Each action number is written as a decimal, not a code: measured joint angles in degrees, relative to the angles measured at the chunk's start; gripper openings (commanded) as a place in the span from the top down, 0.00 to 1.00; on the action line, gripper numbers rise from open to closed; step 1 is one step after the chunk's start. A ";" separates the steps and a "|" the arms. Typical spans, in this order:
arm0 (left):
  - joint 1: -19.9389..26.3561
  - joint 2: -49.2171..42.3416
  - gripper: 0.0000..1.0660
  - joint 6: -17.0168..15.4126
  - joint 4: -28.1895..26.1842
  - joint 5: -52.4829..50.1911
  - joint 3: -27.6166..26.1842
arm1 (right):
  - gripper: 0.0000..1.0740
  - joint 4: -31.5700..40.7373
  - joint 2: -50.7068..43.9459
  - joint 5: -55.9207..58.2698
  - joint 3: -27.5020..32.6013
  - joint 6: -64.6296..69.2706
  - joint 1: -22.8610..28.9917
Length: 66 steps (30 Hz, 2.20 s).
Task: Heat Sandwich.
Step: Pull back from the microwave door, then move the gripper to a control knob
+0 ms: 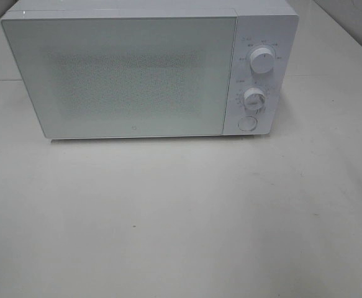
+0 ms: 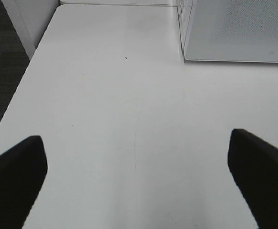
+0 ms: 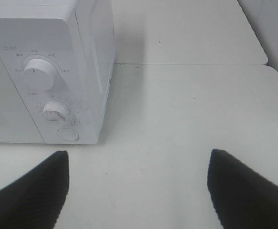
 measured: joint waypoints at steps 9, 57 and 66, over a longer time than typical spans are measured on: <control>0.00 0.00 0.08 0.00 0.00 0.00 0.00 | 0.29 0.00 9.57 -11.34 0.00 0.00 0.00; 0.00 0.00 0.08 0.00 0.00 0.00 0.00 | 0.29 50.53 44.52 -79.30 13.12 -20.40 41.42; 0.00 0.00 0.08 0.00 0.00 0.00 0.00 | 0.29 51.80 46.93 -80.90 12.78 -20.40 42.17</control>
